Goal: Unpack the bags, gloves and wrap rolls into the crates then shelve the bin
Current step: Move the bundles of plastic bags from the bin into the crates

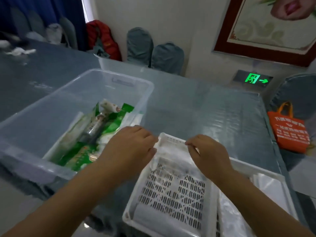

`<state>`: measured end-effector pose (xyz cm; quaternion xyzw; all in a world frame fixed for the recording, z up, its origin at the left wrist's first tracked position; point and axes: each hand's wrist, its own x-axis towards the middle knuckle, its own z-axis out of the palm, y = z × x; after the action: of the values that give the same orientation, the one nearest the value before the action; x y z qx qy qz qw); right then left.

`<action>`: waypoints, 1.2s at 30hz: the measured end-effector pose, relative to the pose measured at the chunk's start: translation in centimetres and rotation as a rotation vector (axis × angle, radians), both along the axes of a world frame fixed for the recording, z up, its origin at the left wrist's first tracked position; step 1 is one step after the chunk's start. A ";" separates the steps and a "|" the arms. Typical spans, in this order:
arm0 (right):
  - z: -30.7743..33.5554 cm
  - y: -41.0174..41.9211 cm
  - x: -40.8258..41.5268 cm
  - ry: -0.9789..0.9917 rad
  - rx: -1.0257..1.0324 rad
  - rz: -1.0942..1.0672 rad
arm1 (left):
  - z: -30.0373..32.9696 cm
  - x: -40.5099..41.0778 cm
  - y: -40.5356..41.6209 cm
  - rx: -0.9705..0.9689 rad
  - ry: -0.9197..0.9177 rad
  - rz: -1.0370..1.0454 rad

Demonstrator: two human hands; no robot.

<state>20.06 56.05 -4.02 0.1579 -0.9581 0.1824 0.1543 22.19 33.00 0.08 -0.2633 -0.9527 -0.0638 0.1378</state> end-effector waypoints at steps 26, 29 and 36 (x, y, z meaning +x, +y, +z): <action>-5.7 -30.4 -21.2 -0.674 1.064 0.520 | -4.3 -11.9 -31.3 -0.101 -0.474 0.259; -6.5 -30.7 -21.4 -0.523 1.178 0.599 | -4.5 -12.3 -31.2 -0.142 -0.481 0.289; -3.7 -31.0 -22.0 -0.323 1.280 0.608 | -5.0 -12.6 -31.3 -0.156 -0.462 0.321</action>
<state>-1.92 25.08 -7.69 0.4475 -0.8018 -0.3580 -0.1691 9.56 1.70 -4.96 -0.0975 -0.9904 -0.0259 -0.0950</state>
